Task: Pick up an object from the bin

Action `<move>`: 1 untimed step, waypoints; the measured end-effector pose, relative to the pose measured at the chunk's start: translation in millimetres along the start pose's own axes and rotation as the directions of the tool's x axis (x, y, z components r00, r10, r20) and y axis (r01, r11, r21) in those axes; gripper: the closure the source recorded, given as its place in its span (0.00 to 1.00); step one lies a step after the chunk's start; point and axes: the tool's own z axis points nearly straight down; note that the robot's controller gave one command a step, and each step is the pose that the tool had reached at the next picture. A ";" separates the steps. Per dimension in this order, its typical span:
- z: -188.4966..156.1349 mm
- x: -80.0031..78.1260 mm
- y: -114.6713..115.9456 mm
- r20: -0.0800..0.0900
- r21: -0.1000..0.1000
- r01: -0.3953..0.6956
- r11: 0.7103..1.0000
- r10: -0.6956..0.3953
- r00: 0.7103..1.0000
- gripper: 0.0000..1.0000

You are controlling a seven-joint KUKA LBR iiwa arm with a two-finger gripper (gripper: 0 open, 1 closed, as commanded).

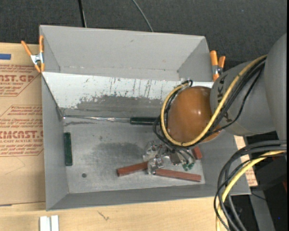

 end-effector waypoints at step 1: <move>0.0 0.0 0.0 0.000 0.000 0.000 1.000 0.000 1.000 1.00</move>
Offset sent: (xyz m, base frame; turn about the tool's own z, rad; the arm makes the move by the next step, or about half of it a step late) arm 0.0028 0.0160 0.1751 0.0174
